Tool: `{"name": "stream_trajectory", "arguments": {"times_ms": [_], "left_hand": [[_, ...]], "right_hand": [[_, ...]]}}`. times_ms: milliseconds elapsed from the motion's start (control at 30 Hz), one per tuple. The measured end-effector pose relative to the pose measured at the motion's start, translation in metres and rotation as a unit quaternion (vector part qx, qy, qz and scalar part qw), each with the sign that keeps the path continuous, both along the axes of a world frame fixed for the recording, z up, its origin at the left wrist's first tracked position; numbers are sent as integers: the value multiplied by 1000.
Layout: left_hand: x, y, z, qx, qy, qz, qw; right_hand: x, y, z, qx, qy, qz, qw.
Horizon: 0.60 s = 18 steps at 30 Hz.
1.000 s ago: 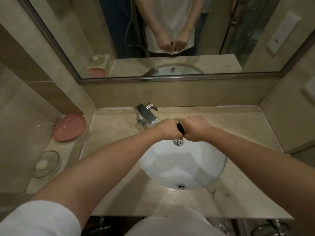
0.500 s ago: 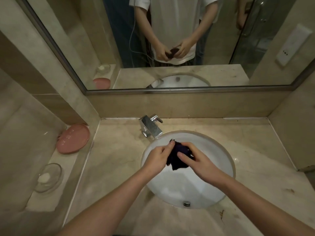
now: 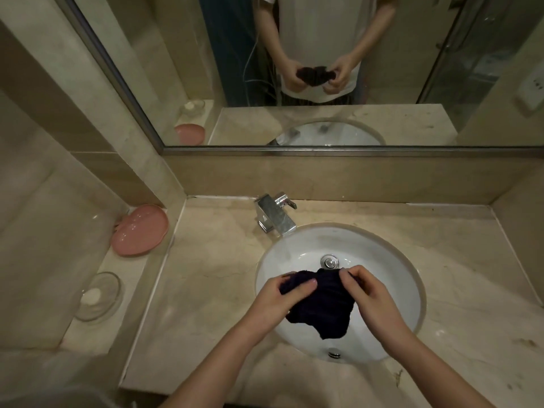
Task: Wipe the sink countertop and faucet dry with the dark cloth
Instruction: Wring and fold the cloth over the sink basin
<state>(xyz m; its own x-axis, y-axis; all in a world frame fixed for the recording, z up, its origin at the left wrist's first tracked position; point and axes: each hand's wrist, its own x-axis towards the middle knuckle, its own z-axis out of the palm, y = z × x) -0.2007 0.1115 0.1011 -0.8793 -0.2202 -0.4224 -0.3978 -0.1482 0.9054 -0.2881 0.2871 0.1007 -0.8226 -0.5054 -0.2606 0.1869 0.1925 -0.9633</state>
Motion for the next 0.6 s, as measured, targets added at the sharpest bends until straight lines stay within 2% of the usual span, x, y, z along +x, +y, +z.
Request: {"name": "stream_trajectory", "arguments": {"times_ms": [133, 233, 267, 333, 400, 433, 533, 600], "left_hand": [[2, -3, 15, 81, -40, 43, 995], [0, -5, 25, 16, -4, 34, 999], [-1, -4, 28, -6, 5, 27, 1000], [-4, -1, 31, -27, 14, 6, 1000], [-4, -2, 35, -44, 20, -26, 998], [-4, -5, 38, -46, 29, -43, 998], [-3, -19, 44, -28, 36, -100, 994], [-3, -25, 45, -58, 16, -121, 991]], "right_hand": [[0, 6, 9, 37, 88, 49, 994], [1, 4, 23, 10, 70, 128, 989], [1, 2, 27, 26, 66, 169, 983], [2, -1, 30, 92, 122, 213, 965], [1, -2, 32, 97, 165, 196, 962], [0, 0, 33, 79, 158, 171, 969], [-1, 5, 35, 1, 65, 77, 995], [-1, 8, 39, -37, 19, -6, 999]]}}
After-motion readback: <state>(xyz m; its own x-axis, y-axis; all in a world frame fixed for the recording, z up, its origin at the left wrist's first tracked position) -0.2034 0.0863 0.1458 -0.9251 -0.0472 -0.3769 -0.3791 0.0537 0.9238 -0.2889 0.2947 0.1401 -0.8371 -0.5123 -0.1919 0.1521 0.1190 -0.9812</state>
